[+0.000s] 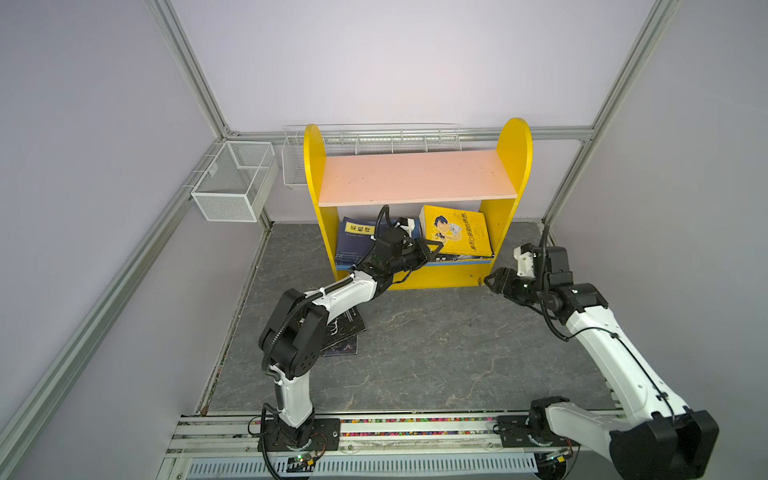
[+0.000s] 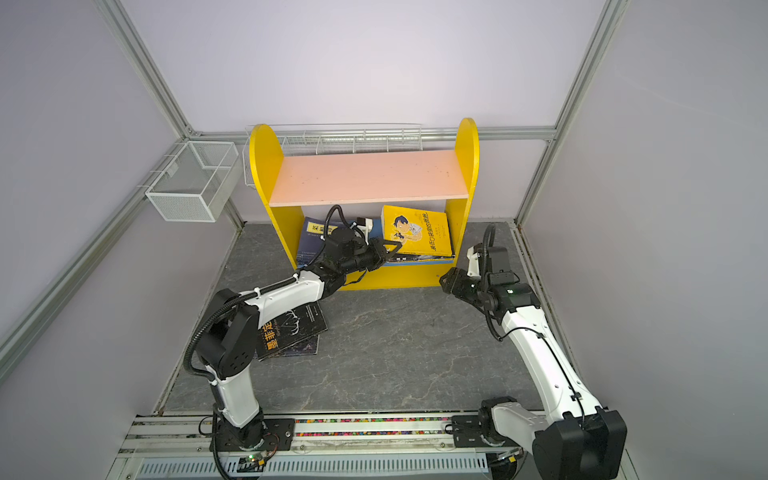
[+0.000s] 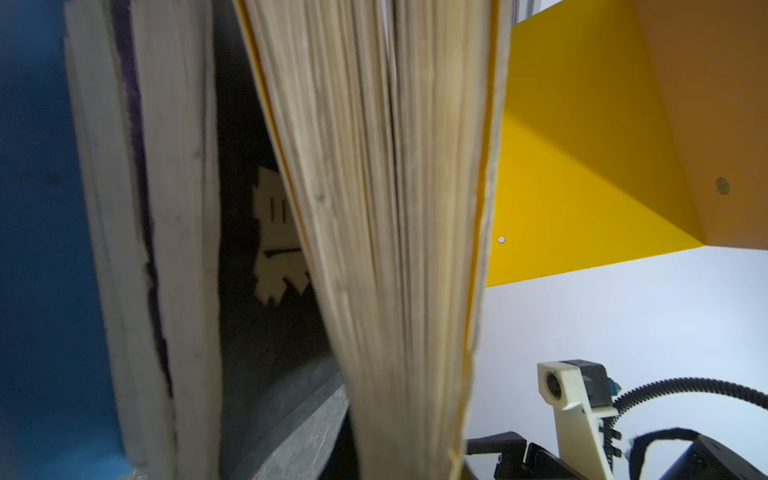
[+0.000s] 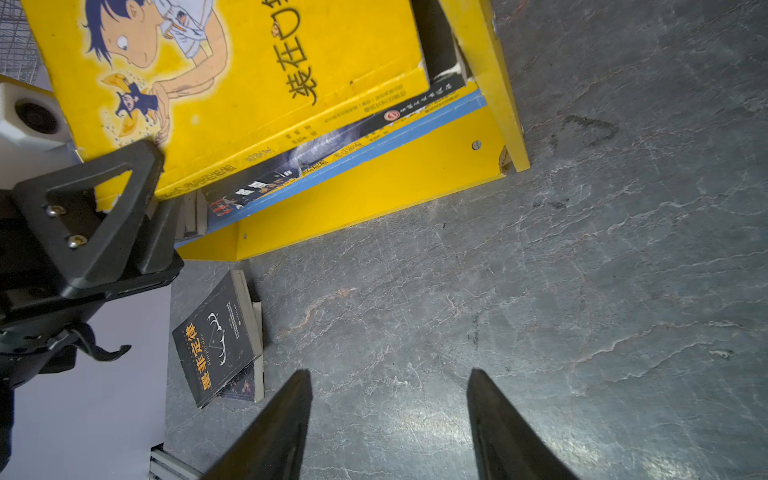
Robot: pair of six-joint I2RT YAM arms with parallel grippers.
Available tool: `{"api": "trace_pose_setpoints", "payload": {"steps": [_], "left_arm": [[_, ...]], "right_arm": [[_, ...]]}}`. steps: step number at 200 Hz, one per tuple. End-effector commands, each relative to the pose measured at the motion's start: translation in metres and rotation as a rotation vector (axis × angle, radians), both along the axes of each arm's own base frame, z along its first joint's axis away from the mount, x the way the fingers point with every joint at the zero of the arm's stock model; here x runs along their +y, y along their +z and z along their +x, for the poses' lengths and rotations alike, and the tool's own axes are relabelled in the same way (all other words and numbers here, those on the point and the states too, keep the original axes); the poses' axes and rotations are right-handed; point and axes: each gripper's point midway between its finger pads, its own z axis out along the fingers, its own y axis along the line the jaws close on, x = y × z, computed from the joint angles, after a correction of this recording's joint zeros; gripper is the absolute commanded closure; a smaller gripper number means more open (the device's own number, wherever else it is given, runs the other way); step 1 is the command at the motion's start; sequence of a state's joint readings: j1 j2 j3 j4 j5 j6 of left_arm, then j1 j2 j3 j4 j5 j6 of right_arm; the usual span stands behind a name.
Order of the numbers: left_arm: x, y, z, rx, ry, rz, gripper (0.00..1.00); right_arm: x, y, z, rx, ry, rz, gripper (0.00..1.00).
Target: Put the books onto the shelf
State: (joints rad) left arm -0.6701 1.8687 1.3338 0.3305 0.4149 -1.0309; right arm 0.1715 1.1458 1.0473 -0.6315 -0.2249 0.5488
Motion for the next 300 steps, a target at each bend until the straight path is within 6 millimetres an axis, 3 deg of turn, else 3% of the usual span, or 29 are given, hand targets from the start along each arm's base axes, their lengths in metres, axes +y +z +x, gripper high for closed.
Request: {"api": "trace_pose_setpoints", "payload": {"steps": [1,34,60,77,107,141,207,239,251,282,300], "left_arm": [[-0.005,0.000,0.004,-0.025,0.013,0.059,1.00],[-0.009,-0.012,0.003,-0.019,0.032,0.153,1.00],[-0.014,-0.013,0.001,-0.025,0.035,0.210,0.76],[-0.011,-0.010,0.003,-0.036,0.060,0.249,0.64],[-0.003,0.000,0.003,-0.068,0.106,0.340,0.34],[0.013,0.006,0.006,-0.076,0.178,0.446,0.17],[0.040,0.012,0.000,-0.075,0.267,0.553,0.10],[0.076,0.025,-0.016,-0.117,0.357,0.552,0.10],[0.098,0.030,-0.025,-0.132,0.415,0.560,0.10],[0.187,0.033,-0.056,-0.103,0.663,0.639,0.08],[0.244,0.012,-0.075,0.004,0.779,0.701,0.05]], "right_arm": [[-0.003,0.006,0.002,-0.009,-0.002,-0.011,0.37],[-0.001,0.008,0.001,-0.012,0.004,0.000,0.37],[0.000,0.009,0.002,-0.016,0.007,0.006,0.37],[0.002,0.009,0.002,-0.016,0.011,0.014,0.37],[0.003,0.009,0.002,-0.018,0.015,0.023,0.37],[0.005,0.012,0.003,-0.029,0.025,0.036,0.37],[0.011,0.013,0.009,-0.035,0.043,0.042,0.41],[0.021,0.007,0.024,-0.015,0.064,0.029,0.51],[0.038,0.006,0.028,-0.018,0.101,0.011,0.57],[0.066,-0.002,0.044,-0.005,0.142,-0.028,0.69],[0.081,-0.010,0.053,0.013,0.150,-0.017,0.72]]}}
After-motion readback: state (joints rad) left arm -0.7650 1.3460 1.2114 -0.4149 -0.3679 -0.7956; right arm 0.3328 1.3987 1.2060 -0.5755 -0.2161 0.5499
